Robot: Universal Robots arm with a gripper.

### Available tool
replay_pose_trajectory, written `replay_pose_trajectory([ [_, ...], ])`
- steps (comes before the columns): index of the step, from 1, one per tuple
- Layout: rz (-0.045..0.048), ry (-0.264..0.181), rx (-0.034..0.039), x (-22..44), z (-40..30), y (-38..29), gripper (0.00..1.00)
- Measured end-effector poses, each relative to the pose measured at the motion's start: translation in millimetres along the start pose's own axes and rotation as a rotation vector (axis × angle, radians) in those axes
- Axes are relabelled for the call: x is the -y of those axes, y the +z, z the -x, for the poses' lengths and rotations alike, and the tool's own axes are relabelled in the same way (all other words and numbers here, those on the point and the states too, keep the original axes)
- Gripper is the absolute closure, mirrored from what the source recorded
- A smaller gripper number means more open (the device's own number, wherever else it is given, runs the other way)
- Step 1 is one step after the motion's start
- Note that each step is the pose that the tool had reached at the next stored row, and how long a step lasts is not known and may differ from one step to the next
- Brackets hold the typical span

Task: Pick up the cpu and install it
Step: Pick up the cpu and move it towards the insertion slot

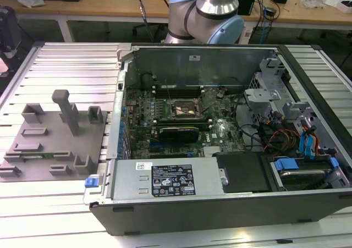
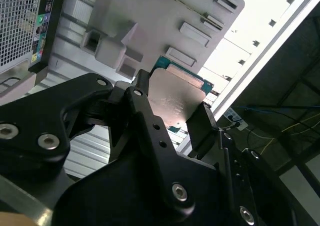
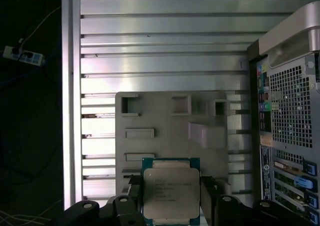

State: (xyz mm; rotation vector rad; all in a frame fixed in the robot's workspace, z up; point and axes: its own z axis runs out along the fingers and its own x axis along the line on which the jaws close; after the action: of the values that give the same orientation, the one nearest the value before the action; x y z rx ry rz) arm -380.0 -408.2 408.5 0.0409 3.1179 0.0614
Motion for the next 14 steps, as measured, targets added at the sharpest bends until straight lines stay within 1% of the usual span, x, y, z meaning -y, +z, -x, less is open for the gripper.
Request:
replay_pose_trajectory([
  [3,0.0,0.0,0.0001,-0.1,5.0,0.2,0.45],
  [7,0.0,0.0,0.0,-0.4,16.9,0.4,0.45],
  [11,0.0,0.0,0.0,-0.6,22.7,0.6,0.45],
  [14,0.0,0.0,0.0001,-0.7,28.8,0.7,0.45],
])
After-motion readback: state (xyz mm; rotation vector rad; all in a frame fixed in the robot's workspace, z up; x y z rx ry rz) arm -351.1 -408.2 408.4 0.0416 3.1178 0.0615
